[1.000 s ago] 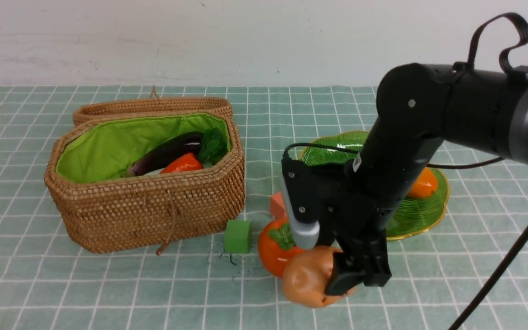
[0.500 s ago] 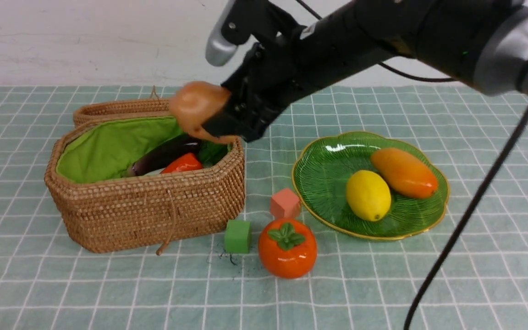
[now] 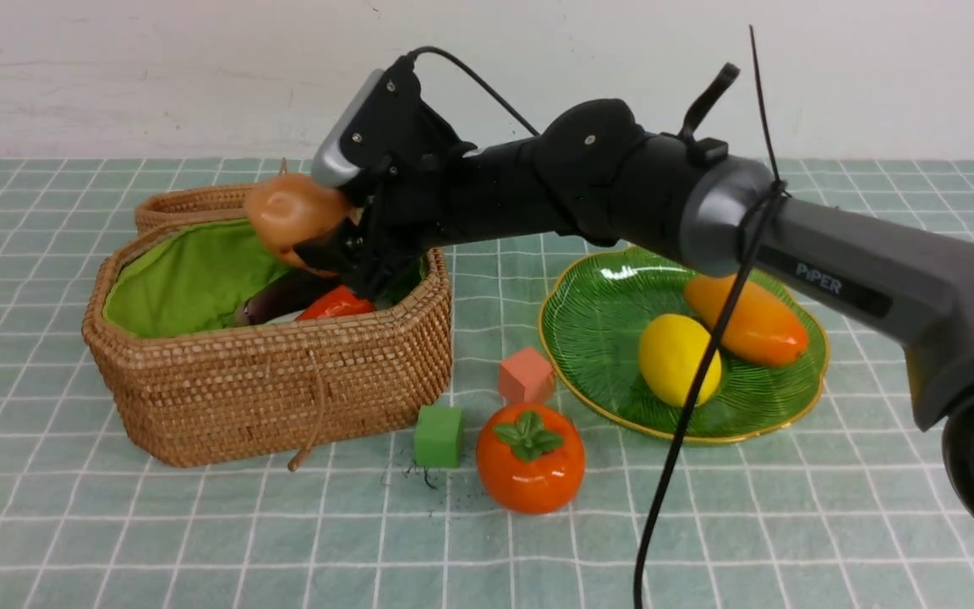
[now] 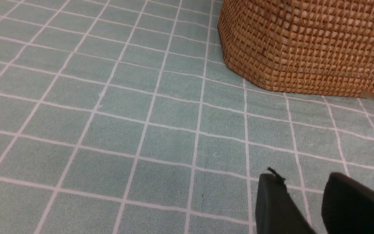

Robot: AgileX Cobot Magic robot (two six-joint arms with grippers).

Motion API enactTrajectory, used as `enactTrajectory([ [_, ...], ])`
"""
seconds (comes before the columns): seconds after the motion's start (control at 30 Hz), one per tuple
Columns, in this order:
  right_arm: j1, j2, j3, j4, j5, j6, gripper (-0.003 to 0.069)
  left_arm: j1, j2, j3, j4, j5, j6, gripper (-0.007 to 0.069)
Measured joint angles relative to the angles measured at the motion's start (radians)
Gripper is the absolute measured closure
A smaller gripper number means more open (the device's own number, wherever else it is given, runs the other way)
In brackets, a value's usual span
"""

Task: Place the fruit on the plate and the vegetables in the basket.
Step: Use the right arm to grab a potato and put it into the left basket, then grab a tomato with your right arm and place it on the plate on the right.

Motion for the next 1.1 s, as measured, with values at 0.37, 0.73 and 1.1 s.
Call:
enactTrajectory([
  [0.37, 0.0, 0.0, 0.0, 0.003, 0.012, 0.0, -0.0022, 0.0, 0.0, 0.0, 0.0, 0.0, 0.0, 0.0396],
  [0.73, -0.001, 0.0, 0.0, 0.0, 0.117, 0.0, 0.013, 0.0, 0.0, 0.0, 0.0, 0.0, 0.0, 0.0388],
  [1.1, -0.001, -0.009, 0.0, 0.005, 0.205, 0.001, 0.0183, 0.0, 0.0, 0.0, 0.0, 0.0, 0.0, 0.0387],
])
